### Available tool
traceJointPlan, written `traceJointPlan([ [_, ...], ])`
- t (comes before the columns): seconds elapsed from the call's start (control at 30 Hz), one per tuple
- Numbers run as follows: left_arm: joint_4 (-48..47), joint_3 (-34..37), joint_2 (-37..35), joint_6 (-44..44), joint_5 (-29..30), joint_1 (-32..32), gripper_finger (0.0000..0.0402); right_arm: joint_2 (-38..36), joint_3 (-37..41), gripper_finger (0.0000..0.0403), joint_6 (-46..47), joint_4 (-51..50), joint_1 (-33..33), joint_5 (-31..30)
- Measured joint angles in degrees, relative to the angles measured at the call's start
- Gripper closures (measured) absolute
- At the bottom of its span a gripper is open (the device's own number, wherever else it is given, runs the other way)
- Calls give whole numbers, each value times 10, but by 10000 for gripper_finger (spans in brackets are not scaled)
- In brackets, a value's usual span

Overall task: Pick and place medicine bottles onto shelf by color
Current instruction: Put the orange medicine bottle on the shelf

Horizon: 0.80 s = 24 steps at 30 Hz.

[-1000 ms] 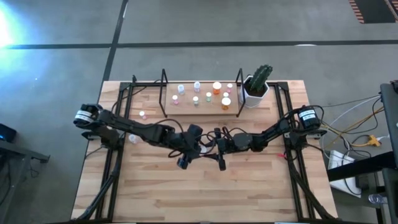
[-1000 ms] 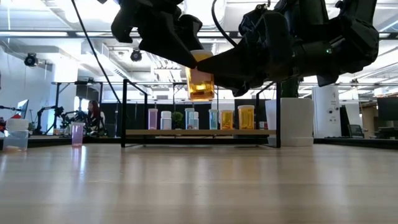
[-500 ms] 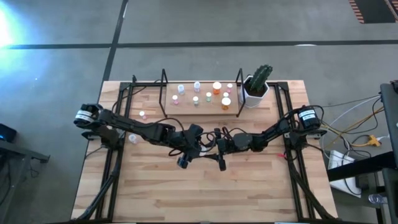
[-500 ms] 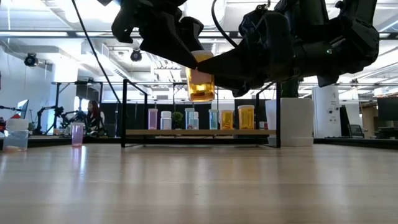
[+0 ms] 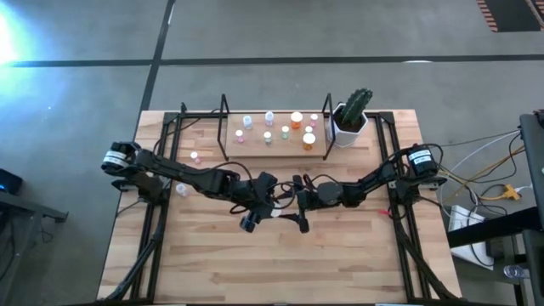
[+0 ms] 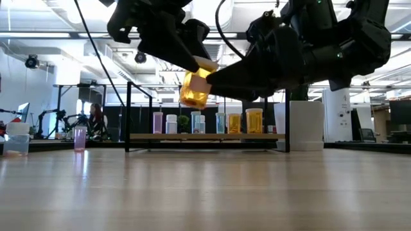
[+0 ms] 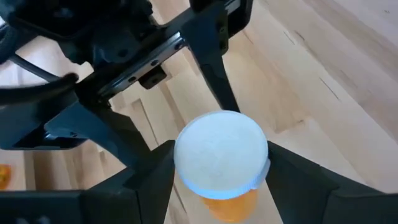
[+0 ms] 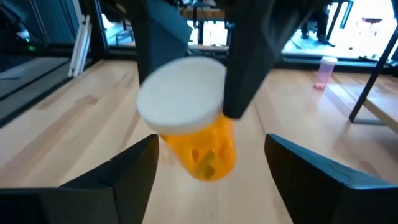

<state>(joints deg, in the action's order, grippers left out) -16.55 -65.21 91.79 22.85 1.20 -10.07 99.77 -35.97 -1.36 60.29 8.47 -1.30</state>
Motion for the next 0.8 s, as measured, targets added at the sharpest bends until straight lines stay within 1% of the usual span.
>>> traceJointPlan([
  [0.13,-9,2,0,-8,-1,0,186,-2,0,109,-1,-19,0,0],
  [0.2,-8,6,0,-16,-1,0,186,-5,0,109,-1,-27,0,0],
  [0.3,-7,17,0,-35,0,0,186,-22,0,113,-2,-69,0,-3],
  [0.4,-6,34,0,-63,7,0,186,-60,0,120,3,-155,0,-8],
  [0.53,-7,68,-4,-107,30,0,187,-128,2,133,38,-306,0,-49],
  [0.57,-9,79,-9,-119,45,1,190,-145,5,137,51,-337,2,-58],
  [0.63,-5,97,-23,-145,92,4,198,-177,18,144,68,-374,8,-78],
  [0.73,18,132,-56,-187,200,16,212,-217,53,153,92,-366,25,-104],
  [0.8,61,155,-77,-222,266,29,215,-236,79,158,101,-345,38,-124],
])
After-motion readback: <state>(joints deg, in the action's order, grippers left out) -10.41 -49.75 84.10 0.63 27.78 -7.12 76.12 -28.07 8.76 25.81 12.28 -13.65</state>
